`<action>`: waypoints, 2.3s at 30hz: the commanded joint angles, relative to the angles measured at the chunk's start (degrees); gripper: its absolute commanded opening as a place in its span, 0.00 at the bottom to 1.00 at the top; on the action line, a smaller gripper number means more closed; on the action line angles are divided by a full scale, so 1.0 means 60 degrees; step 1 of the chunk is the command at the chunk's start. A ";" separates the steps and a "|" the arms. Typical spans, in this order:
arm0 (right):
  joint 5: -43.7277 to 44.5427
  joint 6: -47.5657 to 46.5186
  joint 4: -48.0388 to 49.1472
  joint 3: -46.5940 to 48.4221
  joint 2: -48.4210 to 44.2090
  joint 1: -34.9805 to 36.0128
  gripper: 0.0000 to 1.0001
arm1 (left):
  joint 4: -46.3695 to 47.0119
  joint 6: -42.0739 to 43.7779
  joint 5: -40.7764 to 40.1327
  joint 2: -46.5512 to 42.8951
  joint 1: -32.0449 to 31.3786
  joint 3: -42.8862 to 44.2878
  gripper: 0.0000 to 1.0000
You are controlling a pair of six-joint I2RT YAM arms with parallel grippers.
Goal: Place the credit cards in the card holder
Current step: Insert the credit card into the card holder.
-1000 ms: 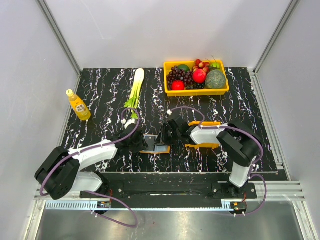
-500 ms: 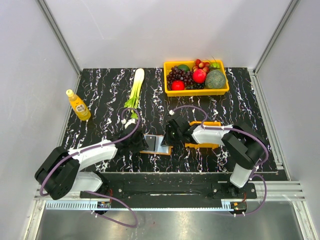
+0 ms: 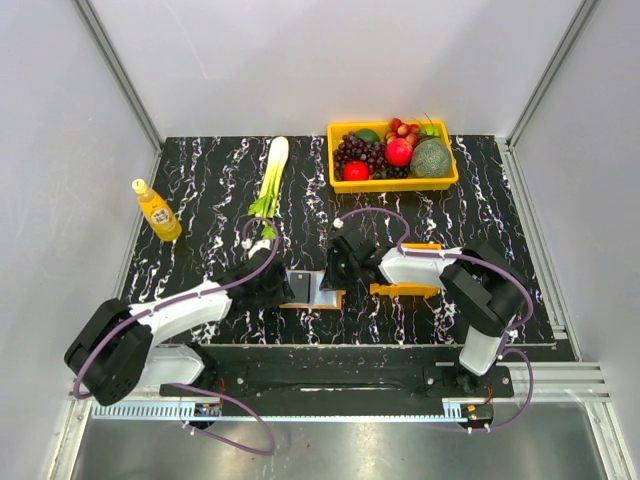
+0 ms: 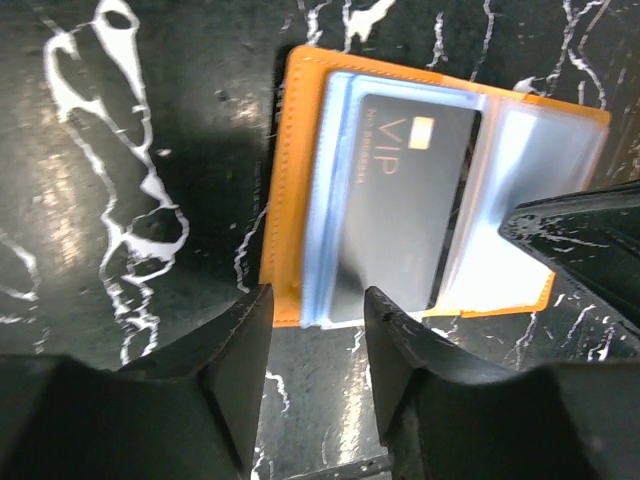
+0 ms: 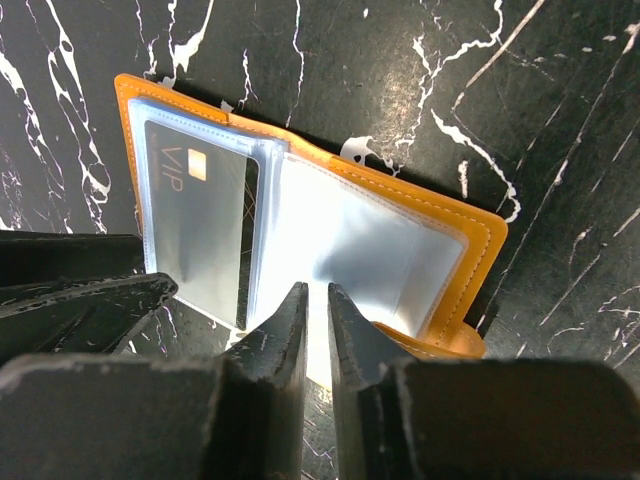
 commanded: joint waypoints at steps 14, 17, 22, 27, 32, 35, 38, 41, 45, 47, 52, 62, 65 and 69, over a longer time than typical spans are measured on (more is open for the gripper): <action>0.0709 -0.0346 -0.0545 0.0530 -0.0015 0.0325 0.18 | -0.0126 0.0792 0.0196 -0.1788 0.0014 0.0684 0.49; 0.0694 -0.0331 -0.0545 0.0545 0.0015 0.0340 0.18 | -0.0168 0.0633 0.0242 -0.1453 0.0000 0.0728 0.46; 0.0665 -0.0317 -0.0559 0.0501 0.0015 0.0340 0.18 | 0.0167 0.0456 0.0476 -0.0895 0.0000 0.0582 0.45; 0.0650 -0.0287 -0.0559 0.0471 0.0029 0.0340 0.18 | 0.0608 0.0441 0.0491 -0.0690 0.0000 0.0537 0.45; 0.0621 -0.0287 -0.0544 0.0471 0.0059 0.0340 0.18 | 0.0726 0.0471 0.0623 -0.0456 0.0000 0.0625 0.43; 0.0621 -0.0287 -0.0544 0.0471 0.0044 0.0340 0.18 | 0.0681 0.0369 0.0623 -0.0251 0.0000 0.0611 0.43; 0.0621 -0.0287 -0.0530 0.0457 0.0030 0.0340 0.18 | 0.0652 0.0295 0.0477 -0.0177 0.0000 0.0581 0.42; 0.0606 -0.0287 -0.0544 0.0457 0.0044 0.0340 0.18 | 0.0565 0.0338 0.0316 -0.0148 0.0000 0.0581 0.42; 0.0577 -0.0287 -0.0544 0.0471 0.0044 0.0340 0.18 | 0.0505 0.0368 0.0242 -0.0075 0.0000 0.0625 0.43; 0.0577 -0.0273 -0.0530 0.0471 0.0059 0.0326 0.18 | 0.0345 0.0339 0.0154 -0.0016 0.0000 0.0669 0.42; 0.0533 -0.0287 -0.0515 0.0486 0.0073 0.0340 0.18 | 0.0125 0.0251 -0.0285 -0.0264 -0.0073 0.0582 0.41; 0.0460 -0.0302 -0.0501 0.0545 0.0132 0.0340 0.18 | 0.0578 0.0339 0.0286 0.0102 -0.0117 0.0669 0.41; 0.0489 -0.0287 -0.0515 0.0530 0.0117 0.0340 0.18 | 0.0681 0.0441 0.0373 -0.0015 -0.0118 0.0698 0.41; 0.0474 -0.0302 -0.0515 0.0545 0.0147 0.0355 0.18 | 0.0842 0.0515 0.0549 -0.0088 -0.0118 0.0742 0.36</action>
